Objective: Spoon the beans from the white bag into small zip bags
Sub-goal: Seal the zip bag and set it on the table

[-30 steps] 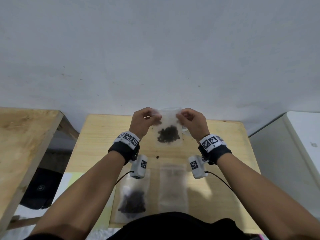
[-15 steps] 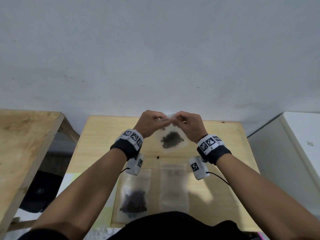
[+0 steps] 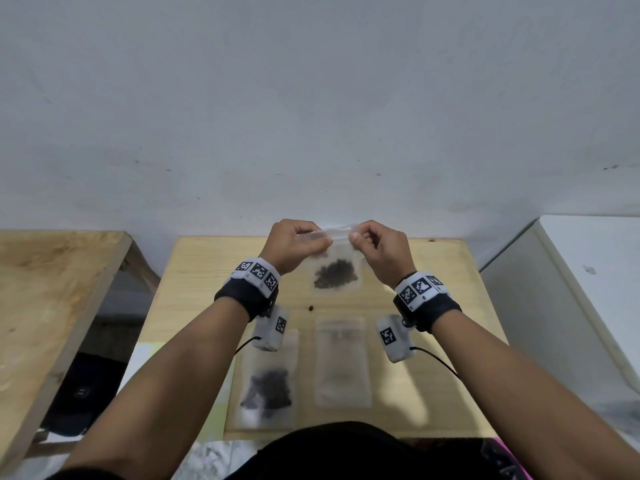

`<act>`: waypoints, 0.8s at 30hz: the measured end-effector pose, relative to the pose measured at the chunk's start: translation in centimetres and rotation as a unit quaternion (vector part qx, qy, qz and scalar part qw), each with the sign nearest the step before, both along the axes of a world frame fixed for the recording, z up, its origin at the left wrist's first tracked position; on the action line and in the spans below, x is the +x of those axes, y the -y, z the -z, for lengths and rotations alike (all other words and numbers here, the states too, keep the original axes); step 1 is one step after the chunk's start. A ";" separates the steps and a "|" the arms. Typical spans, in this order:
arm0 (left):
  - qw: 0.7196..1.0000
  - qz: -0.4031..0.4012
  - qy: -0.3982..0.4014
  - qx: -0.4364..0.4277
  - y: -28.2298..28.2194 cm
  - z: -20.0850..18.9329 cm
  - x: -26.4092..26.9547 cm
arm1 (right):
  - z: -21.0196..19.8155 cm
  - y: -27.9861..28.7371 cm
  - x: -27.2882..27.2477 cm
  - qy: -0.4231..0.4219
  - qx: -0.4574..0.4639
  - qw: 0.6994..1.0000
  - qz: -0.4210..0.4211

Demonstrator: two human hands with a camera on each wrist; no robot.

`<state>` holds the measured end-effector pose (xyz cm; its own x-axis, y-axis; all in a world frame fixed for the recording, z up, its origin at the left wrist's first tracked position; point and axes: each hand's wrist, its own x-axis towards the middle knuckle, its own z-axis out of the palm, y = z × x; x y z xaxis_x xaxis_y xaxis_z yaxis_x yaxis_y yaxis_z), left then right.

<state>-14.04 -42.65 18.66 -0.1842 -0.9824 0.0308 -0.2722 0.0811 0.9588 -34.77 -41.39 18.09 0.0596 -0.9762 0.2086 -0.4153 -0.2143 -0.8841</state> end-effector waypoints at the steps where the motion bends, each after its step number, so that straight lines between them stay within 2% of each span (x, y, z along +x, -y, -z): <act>1: 1.000 -0.012 -0.006 0.008 -0.6 -0.2 0.0 | 0.1 -0.5 -0.3 -0.003 -0.002 1.000 0.009; 9: 0.994 -0.085 -0.055 0.025 -5.0 -0.9 -0.2 | -0.2 -4.5 -1.4 0.012 0.006 0.999 0.035; 15: 0.972 -0.186 -0.137 0.029 -9.7 -0.6 -0.4 | -0.8 -8.4 0.0 0.097 0.010 0.995 0.009; 18: 0.965 -0.193 -0.170 0.058 -12.2 0.2 -0.1 | -0.3 -10.0 1.1 0.140 0.032 0.990 0.008; 21: 0.969 -0.186 -0.138 0.083 -14.3 0.7 0.5 | 0.8 -11.5 1.8 0.142 0.070 0.987 0.020; 24: 0.968 -0.206 -0.107 0.095 -15.8 1.2 1.3 | 2.1 -12.8 1.7 0.089 0.111 0.990 0.019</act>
<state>-12.78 -26.89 17.49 0.2145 -0.9629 -0.1636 -0.0382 -0.1756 0.9837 -33.05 -28.62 16.03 0.0031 -1.0000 -0.0075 -0.2524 0.0065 -0.9676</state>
